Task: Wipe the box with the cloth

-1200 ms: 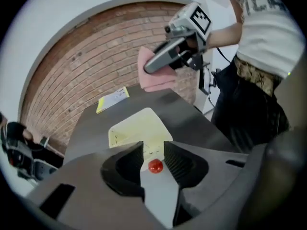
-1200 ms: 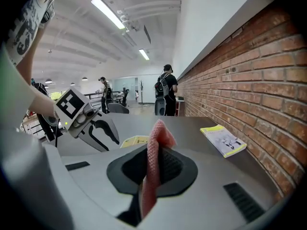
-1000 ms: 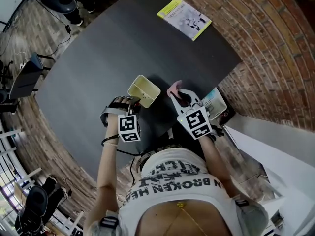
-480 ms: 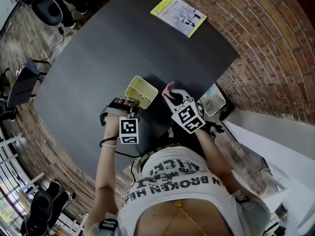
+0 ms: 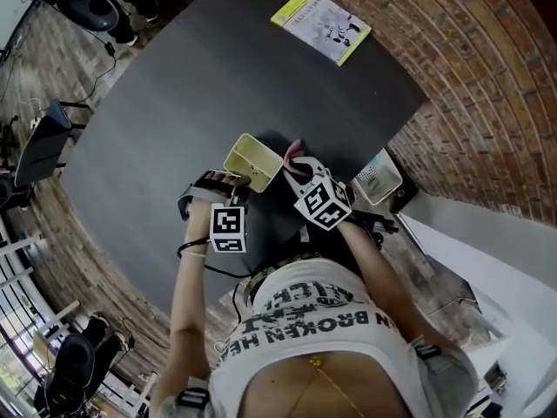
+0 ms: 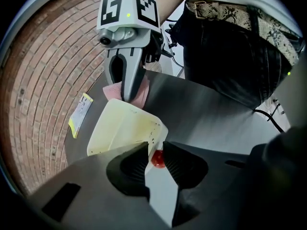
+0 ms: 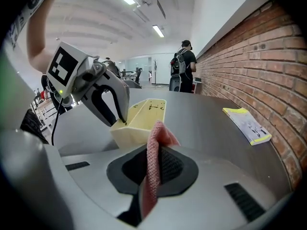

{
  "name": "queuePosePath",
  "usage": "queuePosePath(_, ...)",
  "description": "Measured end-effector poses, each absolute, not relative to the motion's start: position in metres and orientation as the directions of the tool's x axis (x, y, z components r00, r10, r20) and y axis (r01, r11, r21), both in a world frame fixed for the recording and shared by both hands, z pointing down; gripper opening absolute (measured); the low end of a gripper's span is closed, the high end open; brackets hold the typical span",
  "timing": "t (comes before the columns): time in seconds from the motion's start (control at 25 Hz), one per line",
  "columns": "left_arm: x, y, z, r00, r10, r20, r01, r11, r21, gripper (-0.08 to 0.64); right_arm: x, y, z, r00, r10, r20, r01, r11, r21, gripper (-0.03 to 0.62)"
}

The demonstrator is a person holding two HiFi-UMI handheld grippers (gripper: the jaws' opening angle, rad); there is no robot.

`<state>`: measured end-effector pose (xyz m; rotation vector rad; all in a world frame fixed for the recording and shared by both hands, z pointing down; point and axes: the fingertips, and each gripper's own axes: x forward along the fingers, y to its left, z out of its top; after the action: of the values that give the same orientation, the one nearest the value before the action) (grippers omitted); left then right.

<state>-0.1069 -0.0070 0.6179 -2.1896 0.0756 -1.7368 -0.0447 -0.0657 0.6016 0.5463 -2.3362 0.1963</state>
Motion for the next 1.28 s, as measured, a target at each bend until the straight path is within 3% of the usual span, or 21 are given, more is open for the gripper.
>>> queuePosePath(0.36,-0.092,-0.006,0.616,0.275,-0.236,0.932,0.179,-0.940,-0.291,0.043,-0.060,-0.052,0.603,-0.667,-0.291,0.686,-0.380,0.925,0.023,0.017)
queuePosePath(0.64,-0.079,-0.006,0.615,0.315,-0.217,0.924,0.113,-0.958,-0.264,0.029,-0.065,-0.045,0.608,-0.660,-0.262,0.704,-0.328,0.944,0.044,0.017)
queuePosePath(1.0,-0.076,-0.016,0.616,0.333,-0.226,0.915,-0.078,-0.974,-0.212,0.028,-0.061,-0.034,0.614,-0.651,-0.236,0.721,-0.305,0.952,0.036,0.017)
queuePosePath(1.28,-0.062,-0.032,0.615,0.383,-0.261,0.886,-0.357,-0.926,-0.119,0.023,-0.062,-0.028,0.616,-0.651,-0.222,0.726,-0.291,0.956,0.031,0.017)
